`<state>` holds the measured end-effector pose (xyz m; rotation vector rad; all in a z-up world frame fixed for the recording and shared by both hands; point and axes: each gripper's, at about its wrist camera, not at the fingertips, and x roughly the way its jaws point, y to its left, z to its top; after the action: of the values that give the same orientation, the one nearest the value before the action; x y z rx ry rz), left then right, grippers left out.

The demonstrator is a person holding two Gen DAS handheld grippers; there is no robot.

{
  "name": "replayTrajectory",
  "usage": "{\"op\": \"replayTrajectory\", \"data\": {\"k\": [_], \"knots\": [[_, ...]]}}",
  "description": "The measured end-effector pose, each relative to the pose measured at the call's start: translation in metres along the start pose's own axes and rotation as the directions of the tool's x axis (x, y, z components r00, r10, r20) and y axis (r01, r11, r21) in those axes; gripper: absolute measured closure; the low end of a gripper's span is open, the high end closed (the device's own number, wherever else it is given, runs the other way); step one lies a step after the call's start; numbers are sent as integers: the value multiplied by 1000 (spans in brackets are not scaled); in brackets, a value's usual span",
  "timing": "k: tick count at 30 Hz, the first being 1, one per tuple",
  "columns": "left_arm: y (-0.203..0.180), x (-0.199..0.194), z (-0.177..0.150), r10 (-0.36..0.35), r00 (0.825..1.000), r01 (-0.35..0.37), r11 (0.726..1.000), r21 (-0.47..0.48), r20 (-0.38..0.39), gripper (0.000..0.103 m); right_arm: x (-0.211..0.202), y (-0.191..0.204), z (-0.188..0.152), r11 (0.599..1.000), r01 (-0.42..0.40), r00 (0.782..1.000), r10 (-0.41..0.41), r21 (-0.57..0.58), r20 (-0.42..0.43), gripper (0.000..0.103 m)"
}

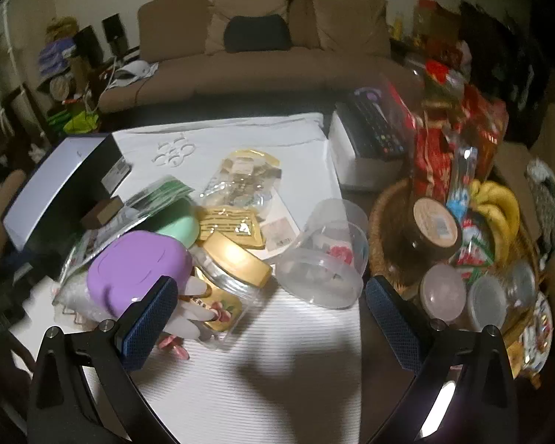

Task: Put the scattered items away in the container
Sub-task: 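Grasp the purple plastic lid with the left gripper and lift it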

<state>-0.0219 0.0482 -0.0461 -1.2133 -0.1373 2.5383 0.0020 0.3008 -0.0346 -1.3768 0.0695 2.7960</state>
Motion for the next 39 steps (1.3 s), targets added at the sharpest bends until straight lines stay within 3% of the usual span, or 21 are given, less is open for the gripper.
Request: {"op": "replayTrajectory", "data": {"k": [4, 8, 10, 16, 19, 21, 23, 24, 26, 27, 31, 32, 35, 39], "knots": [[-22, 23, -3, 18, 999, -14, 997, 81, -50, 0, 11, -14, -2, 996, -56, 998, 57, 68, -13, 0], [-30, 41, -14, -62, 989, 64, 998, 12, -136, 0, 29, -35, -6, 965, -163, 983, 176, 208, -48, 0], [-36, 44, -39, -72, 988, 70, 997, -24, -137, 0, 36, -44, -7, 954, -161, 981, 182, 252, -61, 0], [-34, 54, -42, -34, 986, 31, 999, -22, -162, 1, 43, -54, -9, 954, -133, 983, 161, 270, -84, 0], [-23, 49, -32, -63, 982, 54, 997, -51, -181, 12, 47, -60, -9, 931, -189, 973, 221, 312, -71, 0], [-9, 37, -22, -115, 982, 103, 991, -88, -151, 13, 54, -63, -11, 877, -300, 939, 341, 375, -46, 0], [8, 26, -12, -130, 986, 117, 987, -113, -109, 13, 63, -60, -11, 792, -433, 877, 481, 431, -2, 0], [17, 24, -9, -125, 988, 112, 985, -129, -92, 13, 67, -56, -10, 764, -466, 855, 518, 446, 7, 0], [33, 26, -9, -131, 988, 114, 978, -177, -87, 21, 76, -42, -7, 736, -499, 828, 561, 457, 0, 1], [41, 29, -10, -150, 984, 127, 968, -214, -94, 34, 79, -35, -6, 729, -509, 818, 575, 457, -7, 3], [68, 46, -10, -251, 960, 195, 916, -351, -121, 48, 101, -9, -10, 670, -559, 752, 658, 488, -43, 20], [70, 50, -10, -257, 958, 195, 909, -368, -127, 50, 109, -6, -12, 662, -557, 741, 669, 502, -59, 24], [75, 57, -7, -286, 952, 217, 886, -410, -113, 50, 125, -3, -20, 663, -529, 738, 668, 530, -100, 37], [74, 65, -8, -309, 942, 224, 869, -441, -131, 50, 136, -6, -29, 657, -505, 740, 663, 560, -110, 42]]}}
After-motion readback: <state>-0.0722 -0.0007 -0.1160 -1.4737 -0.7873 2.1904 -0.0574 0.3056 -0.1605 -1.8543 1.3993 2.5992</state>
